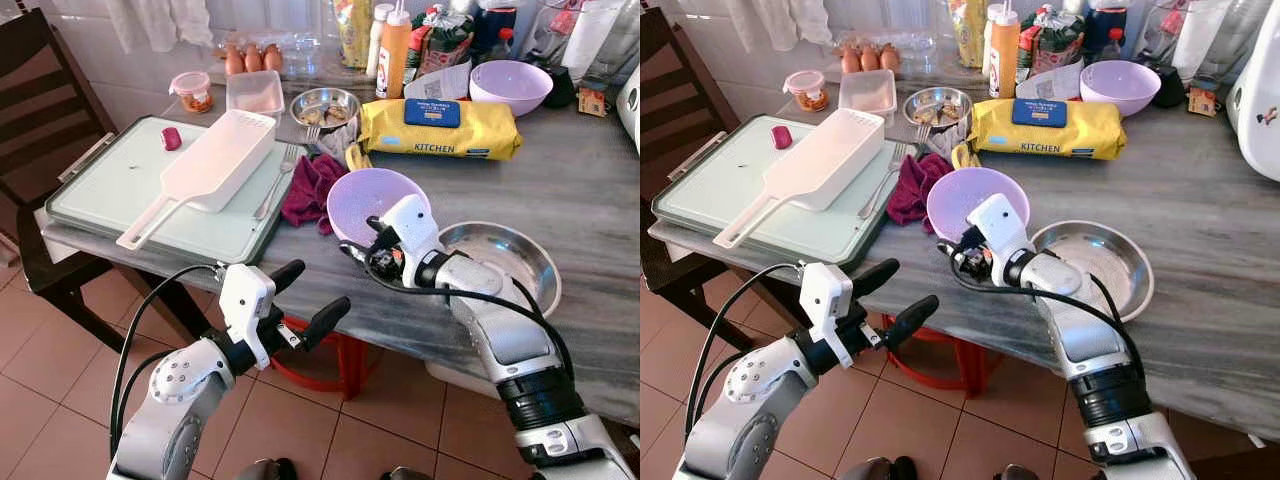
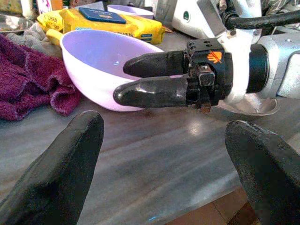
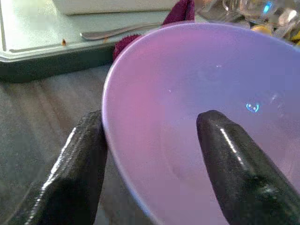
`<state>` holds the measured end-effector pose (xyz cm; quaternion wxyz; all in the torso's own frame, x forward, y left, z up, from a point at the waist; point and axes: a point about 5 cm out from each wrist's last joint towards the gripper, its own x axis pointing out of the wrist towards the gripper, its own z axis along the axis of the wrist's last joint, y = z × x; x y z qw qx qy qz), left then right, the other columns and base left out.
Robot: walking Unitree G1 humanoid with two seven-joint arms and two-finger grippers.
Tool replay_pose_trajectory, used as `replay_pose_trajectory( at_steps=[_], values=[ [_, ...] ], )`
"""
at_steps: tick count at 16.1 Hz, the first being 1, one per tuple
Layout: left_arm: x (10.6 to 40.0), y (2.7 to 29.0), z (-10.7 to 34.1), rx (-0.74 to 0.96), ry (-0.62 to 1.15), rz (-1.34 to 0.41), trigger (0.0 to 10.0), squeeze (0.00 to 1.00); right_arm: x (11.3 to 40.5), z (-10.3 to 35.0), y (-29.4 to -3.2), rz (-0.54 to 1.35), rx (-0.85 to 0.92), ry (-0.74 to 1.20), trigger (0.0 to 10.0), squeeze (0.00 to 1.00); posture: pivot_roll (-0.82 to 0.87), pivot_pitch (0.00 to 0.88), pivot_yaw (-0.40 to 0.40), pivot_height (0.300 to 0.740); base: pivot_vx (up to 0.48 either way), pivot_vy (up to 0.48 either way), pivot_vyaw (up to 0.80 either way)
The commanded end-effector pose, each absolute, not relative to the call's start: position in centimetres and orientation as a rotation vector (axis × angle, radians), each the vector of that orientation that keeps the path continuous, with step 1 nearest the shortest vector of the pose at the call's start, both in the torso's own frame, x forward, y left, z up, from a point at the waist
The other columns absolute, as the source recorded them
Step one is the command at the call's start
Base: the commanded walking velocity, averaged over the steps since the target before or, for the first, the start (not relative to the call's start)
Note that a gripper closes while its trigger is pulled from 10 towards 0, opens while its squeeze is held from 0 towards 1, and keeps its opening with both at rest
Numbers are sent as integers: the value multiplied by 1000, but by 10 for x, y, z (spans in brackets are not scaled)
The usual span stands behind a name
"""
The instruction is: Setting the table
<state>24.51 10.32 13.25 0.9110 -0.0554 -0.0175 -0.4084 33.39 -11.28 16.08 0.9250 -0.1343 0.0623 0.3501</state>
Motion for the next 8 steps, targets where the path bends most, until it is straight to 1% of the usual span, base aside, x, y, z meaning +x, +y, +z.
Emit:
replay_pose_trajectory(
  at_steps=[1, 5, 6, 7, 8],
  values=[
    [245, 105, 131, -98, -20, -837, 10000, 0, 337, 164, -118, 685, -247, 170, 10000, 863, -66, 120, 81, 740, 0, 0, 0],
    [246, 105, 131, -97, -14, -838, 10000, 0, 335, 167, -122, 696, -268, 194, 10000, 839, -66, 121, 83, 740, 0, 0, 0],
    [246, 105, 131, -97, -14, -837, 10000, 0, 335, 169, -123, 696, -275, 193, 10000, 827, -67, 120, 82, 740, 0, 0, 0],
    [247, 105, 131, -97, -13, -838, 10000, 0, 335, 172, -125, 694, -274, 189, 10000, 788, -67, 119, 83, 740, 0, 0, 0],
    [247, 105, 131, -98, -12, -838, 10000, 0, 336, 173, -126, 687, -281, 186, 10000, 792, -68, 119, 84, 740, 0, 0, 0]
  ],
)
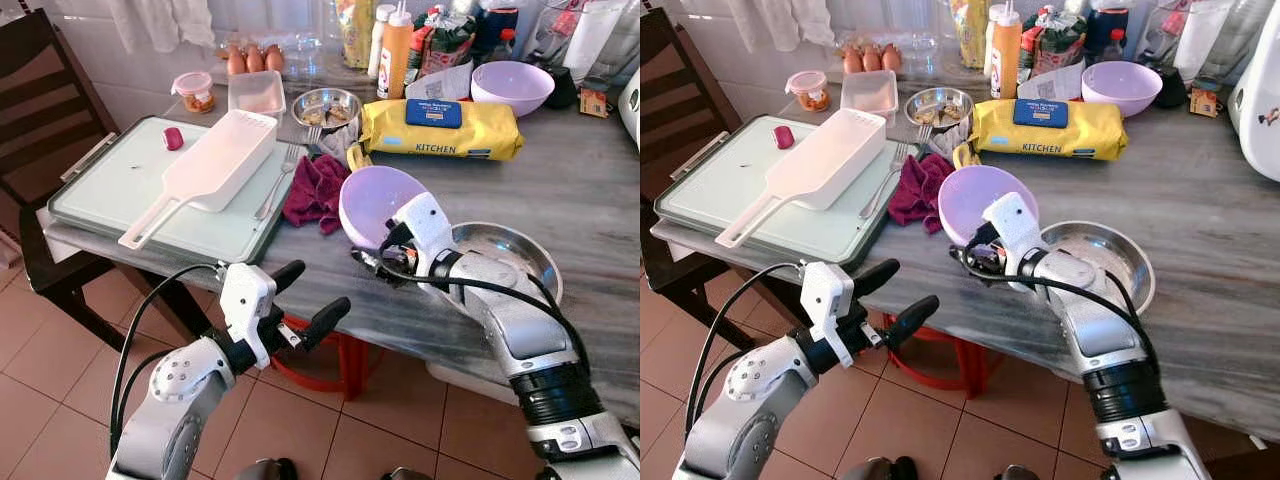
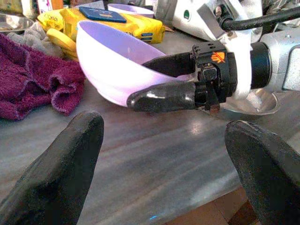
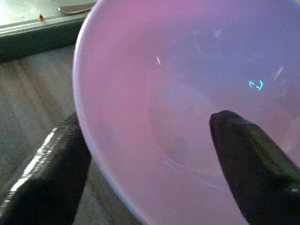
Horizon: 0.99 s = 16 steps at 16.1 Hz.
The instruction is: Setting the table
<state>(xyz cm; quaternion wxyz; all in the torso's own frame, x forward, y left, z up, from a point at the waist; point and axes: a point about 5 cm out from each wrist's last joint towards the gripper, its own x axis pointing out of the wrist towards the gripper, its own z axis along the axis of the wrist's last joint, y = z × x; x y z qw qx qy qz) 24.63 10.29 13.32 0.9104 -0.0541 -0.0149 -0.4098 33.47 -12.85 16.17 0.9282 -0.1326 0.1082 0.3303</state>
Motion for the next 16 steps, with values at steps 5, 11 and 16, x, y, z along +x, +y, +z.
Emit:
replay_pose_trajectory(
  at_steps=[5, 11, 16],
  values=[
    [248, 105, 130, -94, -2, -848, 10000, 0, 337, 188, -131, 664, -303, 181, 10000, 600, -70, 116, 89, 740, 0, 0, 0],
    [248, 104, 129, -93, 4, -853, 10000, 0, 340, 210, -137, 582, -358, 94, 10000, 0, -70, 110, 88, 740, 0, 0, 0],
    [249, 104, 128, -97, 3, -852, 10000, 0, 337, 216, -143, 491, -333, 1, 10000, 0, -78, 107, 92, 740, 0, 0, 0]
  ],
)
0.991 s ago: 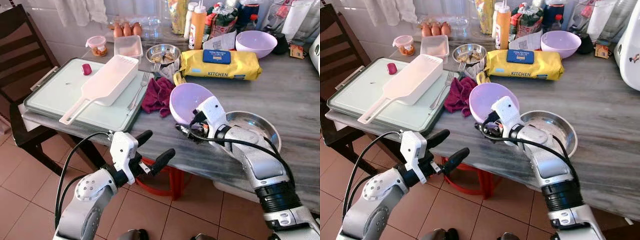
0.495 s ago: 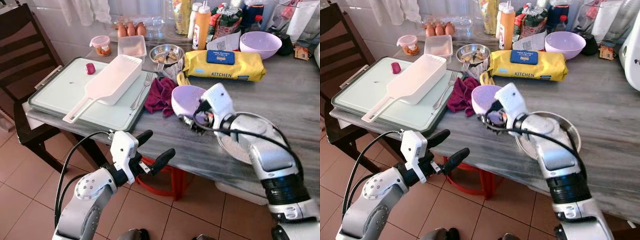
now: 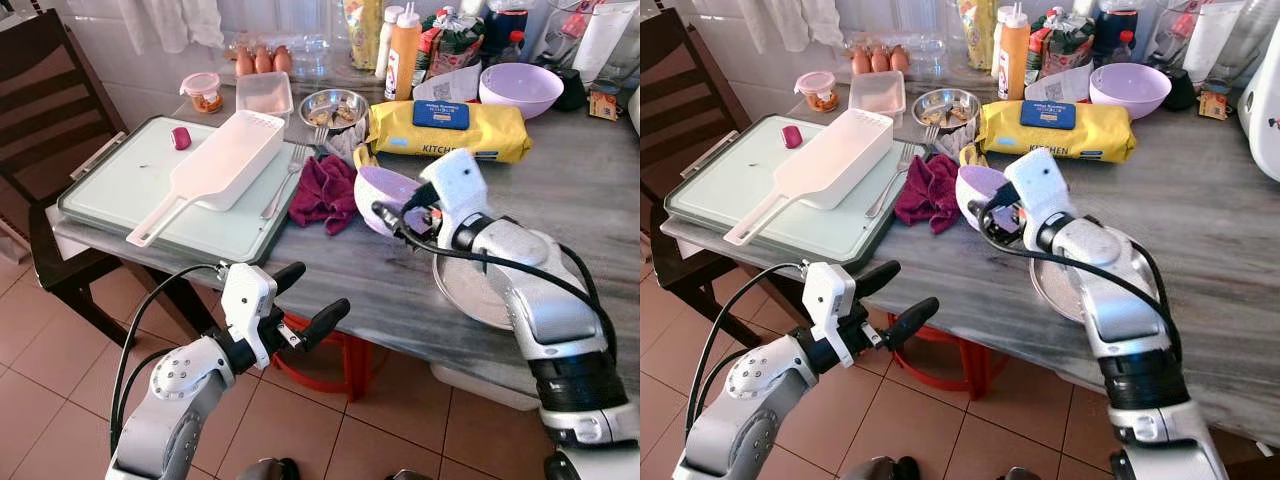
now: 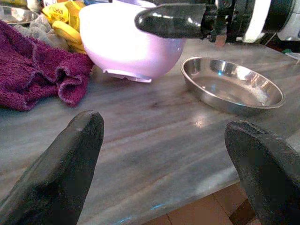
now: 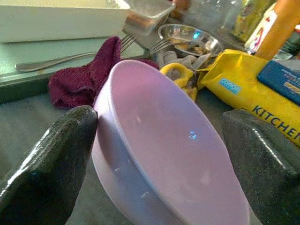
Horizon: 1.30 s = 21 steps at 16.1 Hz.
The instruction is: Setting the table
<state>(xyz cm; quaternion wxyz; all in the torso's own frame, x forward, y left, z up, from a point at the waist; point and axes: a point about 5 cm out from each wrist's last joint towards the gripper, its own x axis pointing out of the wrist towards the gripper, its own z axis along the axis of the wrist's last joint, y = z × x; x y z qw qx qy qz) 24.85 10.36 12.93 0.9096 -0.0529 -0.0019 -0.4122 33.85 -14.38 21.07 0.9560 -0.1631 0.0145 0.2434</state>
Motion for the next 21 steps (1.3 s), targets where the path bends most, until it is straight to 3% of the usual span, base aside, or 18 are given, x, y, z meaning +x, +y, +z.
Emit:
replay_pose_trajectory(
  at_steps=[1, 10, 21],
  values=[
    [250, 104, 128, -98, 4, -854, 10000, 0, 337, 218, -143, 484, -323, -23, 10000, 0, -81, 108, 93, 740, 0, 0, 0],
    [251, 104, 127, -86, 7, -857, 10000, 0, 314, 224, -118, 611, -126, -147, 10000, 0, -80, 104, 95, 740, 0, 0, 0],
    [255, 102, 125, -87, 4, -874, 10000, 0, 292, 215, -147, 393, -124, -176, 10000, 0, -103, 97, 101, 740, 0, 0, 0]
  ],
)
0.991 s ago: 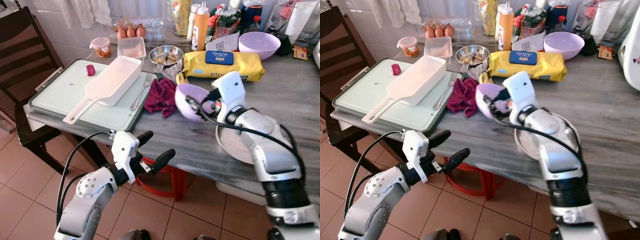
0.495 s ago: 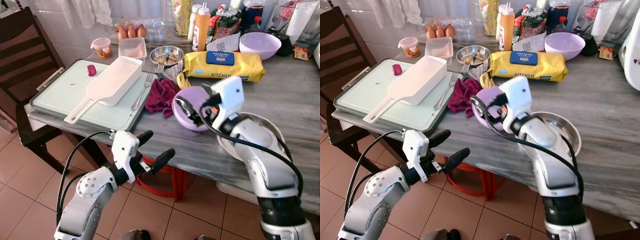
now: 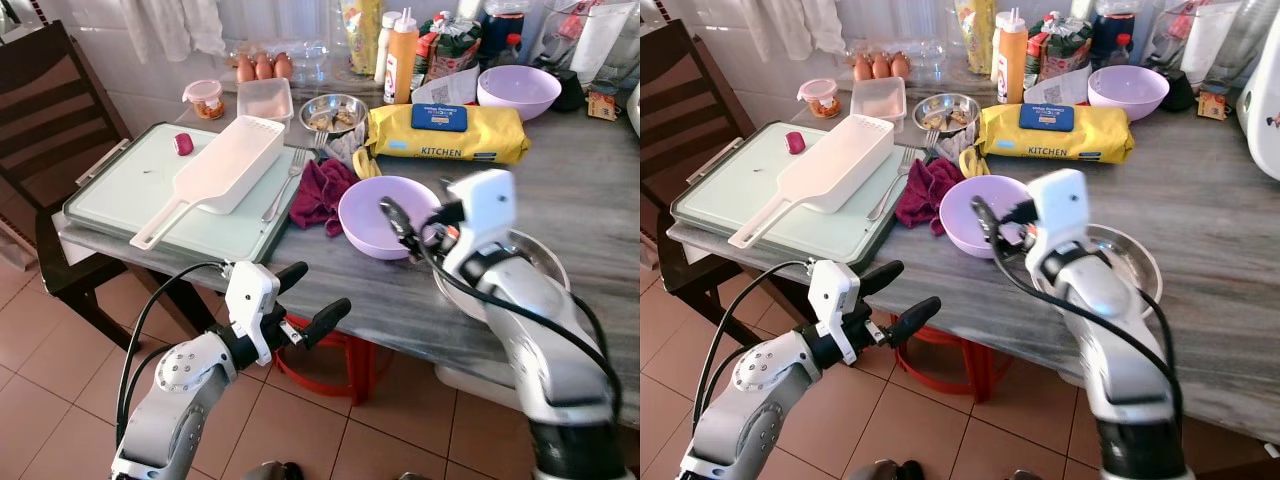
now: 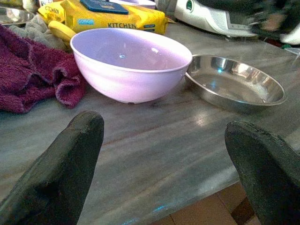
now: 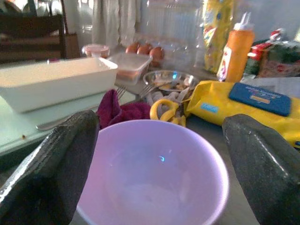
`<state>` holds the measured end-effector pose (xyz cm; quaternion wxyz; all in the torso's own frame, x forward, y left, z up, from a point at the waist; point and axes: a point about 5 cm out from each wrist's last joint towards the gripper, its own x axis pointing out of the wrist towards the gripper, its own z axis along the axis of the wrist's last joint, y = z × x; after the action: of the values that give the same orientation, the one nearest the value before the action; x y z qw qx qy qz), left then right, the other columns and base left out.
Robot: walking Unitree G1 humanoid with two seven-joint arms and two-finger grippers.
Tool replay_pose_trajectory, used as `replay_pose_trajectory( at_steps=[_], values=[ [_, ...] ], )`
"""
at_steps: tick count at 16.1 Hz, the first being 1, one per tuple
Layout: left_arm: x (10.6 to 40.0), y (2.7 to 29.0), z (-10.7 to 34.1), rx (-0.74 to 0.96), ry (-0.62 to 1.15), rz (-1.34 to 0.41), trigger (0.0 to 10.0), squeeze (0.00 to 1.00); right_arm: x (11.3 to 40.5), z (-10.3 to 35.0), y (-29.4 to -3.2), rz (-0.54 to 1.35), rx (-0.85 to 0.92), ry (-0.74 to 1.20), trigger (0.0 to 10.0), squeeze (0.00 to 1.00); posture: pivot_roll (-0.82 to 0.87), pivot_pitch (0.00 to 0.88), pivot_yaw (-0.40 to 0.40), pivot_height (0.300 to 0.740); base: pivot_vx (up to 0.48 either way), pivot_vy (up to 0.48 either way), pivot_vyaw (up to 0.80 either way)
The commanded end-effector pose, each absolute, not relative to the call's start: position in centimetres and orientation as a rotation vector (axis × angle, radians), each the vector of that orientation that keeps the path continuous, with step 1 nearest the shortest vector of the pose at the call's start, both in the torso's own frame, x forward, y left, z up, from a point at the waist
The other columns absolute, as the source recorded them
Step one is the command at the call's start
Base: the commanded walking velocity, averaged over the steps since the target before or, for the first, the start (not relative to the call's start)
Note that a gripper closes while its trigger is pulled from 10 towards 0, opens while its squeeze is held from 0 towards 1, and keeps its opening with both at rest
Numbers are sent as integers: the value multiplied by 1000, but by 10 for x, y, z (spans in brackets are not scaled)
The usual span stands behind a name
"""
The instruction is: Setting the table
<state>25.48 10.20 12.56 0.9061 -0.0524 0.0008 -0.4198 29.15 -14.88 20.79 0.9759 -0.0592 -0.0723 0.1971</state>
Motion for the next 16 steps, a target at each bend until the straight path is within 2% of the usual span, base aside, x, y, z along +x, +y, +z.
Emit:
replay_pose_trajectory(
  at_steps=[1, 5, 11, 16],
  values=[
    [254, 102, 127, -94, -5, -874, 10000, 0, 280, 220, -155, 409, -102, -198, 10000, 0, -106, 98, 96, 740, 0, 0, 0],
    [253, 100, 129, -138, -17, -906, 10000, 0, 261, 220, -177, 395, -97, -186, 10000, 0, -130, 100, 95, 740, 0, 0, 0],
    [253, 98, 132, -165, -23, -934, 10000, 0, 251, 214, -185, 459, -148, -38, 10000, 0, -152, 114, 102, 740, 0, 0, 0],
    [256, 100, 130, -153, -20, -886, 10000, 0, 247, 214, -197, 460, -168, 61, 10000, 0, -160, 132, 98, 740, 0, 0, 0]
  ],
)
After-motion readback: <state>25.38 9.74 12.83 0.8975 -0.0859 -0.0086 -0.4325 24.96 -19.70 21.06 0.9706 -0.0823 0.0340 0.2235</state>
